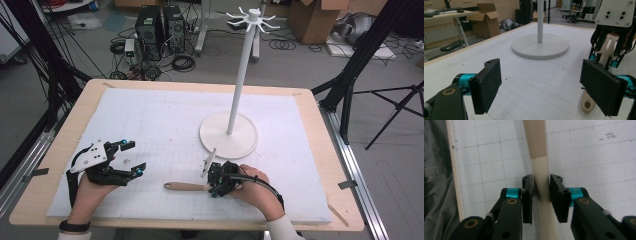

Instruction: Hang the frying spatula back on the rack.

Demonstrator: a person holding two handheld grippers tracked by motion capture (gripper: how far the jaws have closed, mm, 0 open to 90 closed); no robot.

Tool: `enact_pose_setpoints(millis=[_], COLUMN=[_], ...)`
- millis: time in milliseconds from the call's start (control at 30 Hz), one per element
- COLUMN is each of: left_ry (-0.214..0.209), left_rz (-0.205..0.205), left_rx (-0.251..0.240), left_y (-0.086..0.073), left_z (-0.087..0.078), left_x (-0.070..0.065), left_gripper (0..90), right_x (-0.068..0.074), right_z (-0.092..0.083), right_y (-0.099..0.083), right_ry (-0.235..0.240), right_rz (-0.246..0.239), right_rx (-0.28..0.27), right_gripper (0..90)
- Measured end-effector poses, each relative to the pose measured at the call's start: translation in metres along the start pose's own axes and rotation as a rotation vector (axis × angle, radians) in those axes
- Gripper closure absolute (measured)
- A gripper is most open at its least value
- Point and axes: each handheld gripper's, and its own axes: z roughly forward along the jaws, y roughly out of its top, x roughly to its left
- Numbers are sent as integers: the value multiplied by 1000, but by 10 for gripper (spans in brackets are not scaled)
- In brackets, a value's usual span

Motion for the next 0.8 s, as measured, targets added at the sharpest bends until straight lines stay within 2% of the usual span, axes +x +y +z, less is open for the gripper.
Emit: enact_pose_setpoints(millis=[100, 167, 333, 367, 433, 600, 800], left_ry=[-5, -3, -7, -6, -7, -3, 0], left_rz=[3, 2, 0, -1, 2, 1, -5], left_rx=[2, 3, 4, 5, 4, -1, -24], left_y=[0, 0, 0, 0, 0, 0, 2], left_z=[0, 1, 1, 1, 1, 1, -2], left_x=[0, 0, -1, -1, -1, -1, -1], left_gripper=[179, 180, 181, 181, 181, 181, 181], right_x=[4, 5, 6, 5, 7, 4, 3], right_z=[1, 0, 0, 1, -1, -2, -13], right_y=[5, 6, 6, 5, 2, -9, -20], right_ry=[-27, -23, -29, -32, -35, -20, -46], right_rz=[-33, 1, -17, -44, -7, 17, 57], right_rx=[33, 53, 45, 32, 19, -67, -169], right_gripper=[738, 736, 759, 767, 770, 771, 772])
